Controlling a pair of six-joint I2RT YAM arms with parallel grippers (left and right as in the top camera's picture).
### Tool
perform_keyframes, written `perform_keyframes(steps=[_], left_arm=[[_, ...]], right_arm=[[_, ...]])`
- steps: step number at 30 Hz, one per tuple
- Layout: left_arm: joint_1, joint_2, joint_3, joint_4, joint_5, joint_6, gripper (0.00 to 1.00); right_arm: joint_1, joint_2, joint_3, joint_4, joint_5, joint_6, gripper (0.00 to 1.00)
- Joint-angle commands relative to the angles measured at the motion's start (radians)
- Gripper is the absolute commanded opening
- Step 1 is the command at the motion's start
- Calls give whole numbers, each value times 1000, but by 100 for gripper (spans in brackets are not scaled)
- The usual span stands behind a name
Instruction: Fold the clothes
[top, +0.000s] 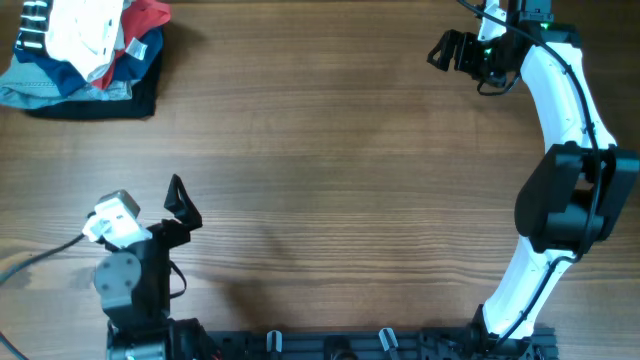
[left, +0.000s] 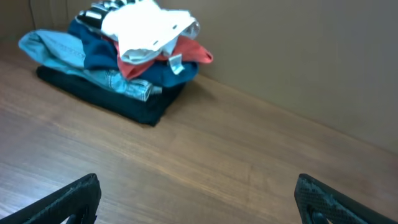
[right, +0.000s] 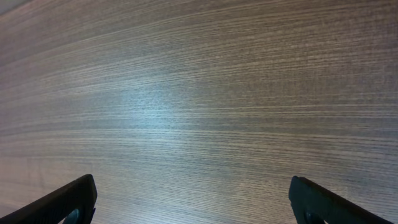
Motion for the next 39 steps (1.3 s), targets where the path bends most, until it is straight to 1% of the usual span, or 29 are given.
perform_keyframes(steps=[1, 10, 14, 18, 22, 25, 39], left_arm=[[6, -82, -72, 41, 12, 16, 100], [6, -187, -150, 79, 8, 16, 100], [6, -232, -187, 163, 4, 16, 100], [6, -233, -230, 242, 5, 16, 100], [6, -233, -276, 242, 5, 15, 100], [6, -233, -282, 184, 10, 13, 100], [6, -232, -282, 183, 27, 13, 100]], right_arm=[[4, -17, 1, 3, 3, -18, 100], [4, -17, 1, 6, 3, -18, 100], [4, -17, 1, 6, 3, -18, 100], [4, -17, 1, 6, 3, -18, 100], [4, -17, 1, 6, 3, -18, 100], [4, -17, 1, 6, 3, -18, 100], [4, -17, 1, 6, 3, -18, 100]])
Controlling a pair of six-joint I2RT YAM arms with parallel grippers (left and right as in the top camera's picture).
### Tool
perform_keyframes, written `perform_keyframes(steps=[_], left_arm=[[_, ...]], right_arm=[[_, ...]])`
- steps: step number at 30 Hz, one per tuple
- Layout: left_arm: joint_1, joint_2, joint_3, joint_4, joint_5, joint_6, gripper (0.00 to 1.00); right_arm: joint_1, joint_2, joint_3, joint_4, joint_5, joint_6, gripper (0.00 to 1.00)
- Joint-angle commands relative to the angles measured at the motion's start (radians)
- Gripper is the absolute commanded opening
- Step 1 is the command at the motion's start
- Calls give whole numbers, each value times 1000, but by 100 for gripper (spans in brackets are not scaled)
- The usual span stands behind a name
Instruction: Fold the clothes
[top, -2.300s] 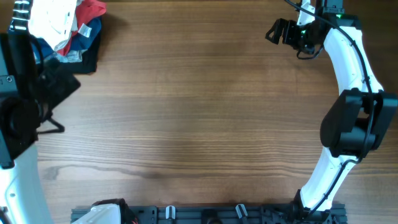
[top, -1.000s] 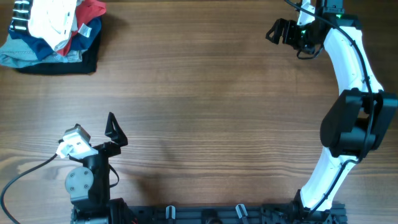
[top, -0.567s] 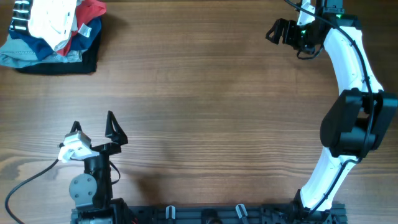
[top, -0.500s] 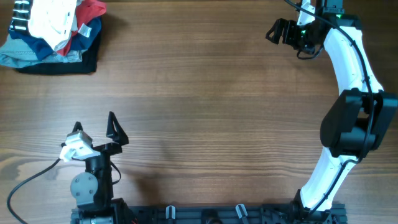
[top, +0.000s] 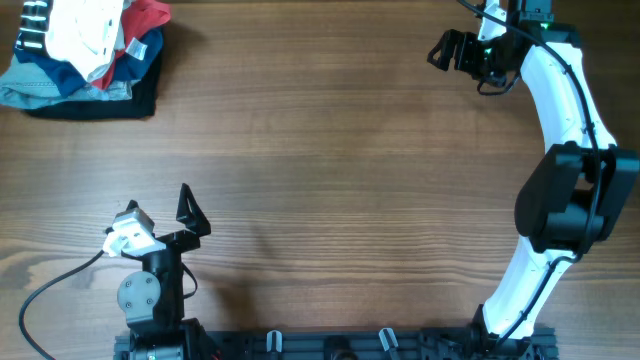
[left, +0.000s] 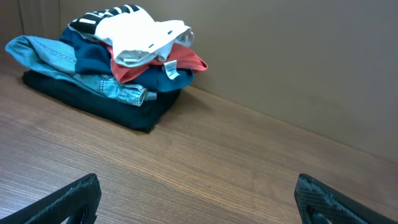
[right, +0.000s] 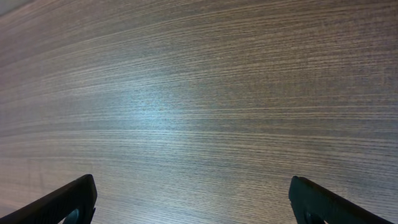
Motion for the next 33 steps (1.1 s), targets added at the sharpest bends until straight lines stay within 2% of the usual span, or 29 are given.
perform_keyframes(steps=[1, 23, 26, 28, 31, 33], left_arm=[[6, -9, -5, -1, 16, 12, 100], [6, -9, -5, -1, 16, 12, 100], [6, -9, -5, -1, 16, 12, 100], [6, -9, -5, -1, 16, 12, 100], [6, -9, -5, -1, 16, 12, 100], [6, -9, -5, -1, 16, 12, 100]], right_arm=[[4, -17, 1, 3, 3, -18, 100], [5, -18, 1, 6, 7, -19, 100], [13, -68, 1, 18, 24, -26, 100], [25, -123, 1, 21, 45, -77, 100], [61, -257, 1, 74, 45, -270, 100], [77, -330, 1, 93, 54, -310, 100]])
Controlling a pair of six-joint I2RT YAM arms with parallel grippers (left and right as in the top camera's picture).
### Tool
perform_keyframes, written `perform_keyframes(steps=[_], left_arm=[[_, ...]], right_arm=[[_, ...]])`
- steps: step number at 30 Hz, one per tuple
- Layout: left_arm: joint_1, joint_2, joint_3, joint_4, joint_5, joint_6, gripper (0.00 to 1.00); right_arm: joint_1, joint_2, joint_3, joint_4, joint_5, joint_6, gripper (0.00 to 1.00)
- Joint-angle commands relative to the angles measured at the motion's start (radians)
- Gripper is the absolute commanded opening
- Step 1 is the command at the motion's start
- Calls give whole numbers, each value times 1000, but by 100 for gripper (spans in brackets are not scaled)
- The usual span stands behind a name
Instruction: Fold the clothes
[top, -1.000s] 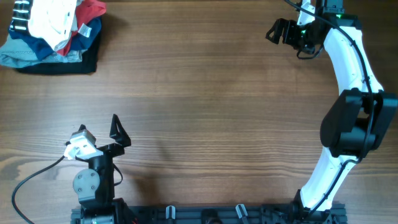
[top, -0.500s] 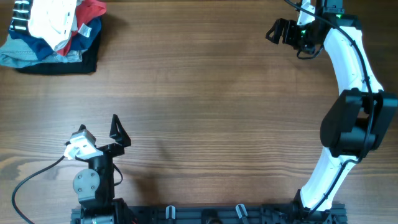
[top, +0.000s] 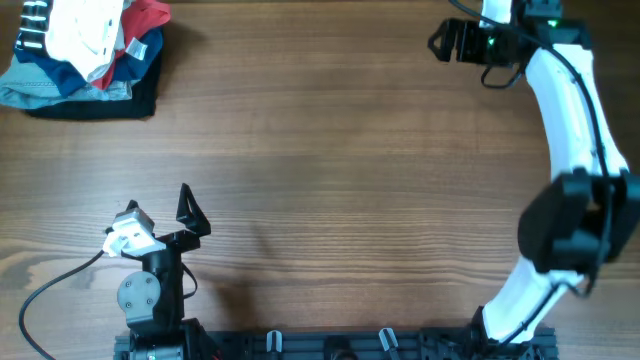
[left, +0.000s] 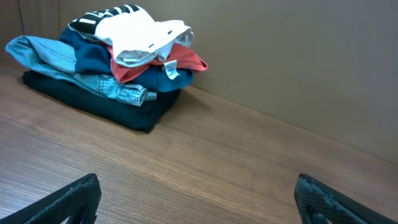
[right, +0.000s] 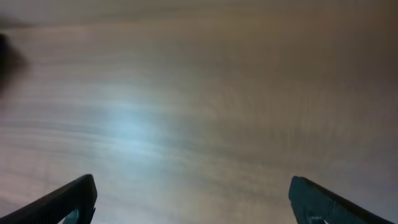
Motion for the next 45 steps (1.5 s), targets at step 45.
perform_keyframes(steps=[45], left_arm=[[6, -9, -5, -1, 16, 12, 100]], right_arm=[[84, -1921, -1835, 849, 185, -10, 100]])
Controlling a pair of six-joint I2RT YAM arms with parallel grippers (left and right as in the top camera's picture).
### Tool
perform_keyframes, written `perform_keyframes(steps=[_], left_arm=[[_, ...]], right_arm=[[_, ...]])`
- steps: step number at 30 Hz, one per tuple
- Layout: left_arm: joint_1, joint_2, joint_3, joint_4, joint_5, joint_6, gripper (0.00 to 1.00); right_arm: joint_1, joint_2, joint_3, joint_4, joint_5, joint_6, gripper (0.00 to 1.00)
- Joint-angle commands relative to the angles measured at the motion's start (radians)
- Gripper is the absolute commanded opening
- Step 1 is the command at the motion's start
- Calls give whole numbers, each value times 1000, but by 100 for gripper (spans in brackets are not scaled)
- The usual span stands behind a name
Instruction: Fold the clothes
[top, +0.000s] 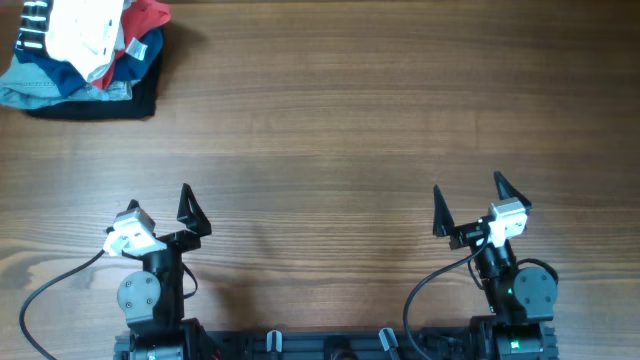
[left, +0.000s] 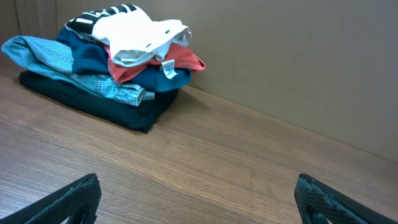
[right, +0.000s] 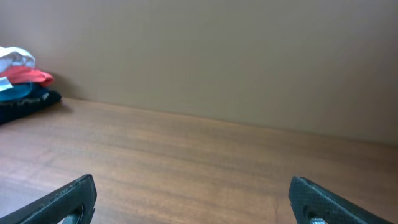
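A stack of folded clothes (top: 85, 55) lies at the table's far left corner: dark garment at the bottom, then denim, blue, red and white pieces on top. The left wrist view shows the same pile of clothes (left: 106, 62) far ahead; its edge of clothes (right: 22, 90) appears at the left of the right wrist view. My left gripper (top: 190, 215) stands open near the front left edge, nothing between its fingers (left: 68, 199). My right gripper (top: 470, 205) is open near the front right edge, also holding nothing.
The wooden table (top: 330, 150) stretches between the grippers and the pile. A plain brown wall (right: 217, 56) rises behind the table's far edge. A black rail (top: 330, 345) runs along the front edge between the two arm bases.
My right arm was stretched out to the far right corner of the table; now it is folded back near the front right edge, gripper still open. The left arm has barely shifted.
The left arm stood near the front left, slightly turned, then settled upright at its base and stayed. The right gripper hovered open over the far right part of the table through three moments and now sits at the front right. The pile has not changed.
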Motion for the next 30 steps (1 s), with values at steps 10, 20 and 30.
perform_keyframes(steps=[10, 20, 30], left_arm=[[6, -9, -5, -1, 8, 10, 100], [6, -9, -5, -1, 8, 10, 100], [6, -9, -5, -1, 8, 10, 100]], right_arm=[[24, -80, -7, -89, -16, 14, 100], [24, -78, -7, -89, -16, 14, 100], [24, -78, -7, -89, -16, 14, 100]])
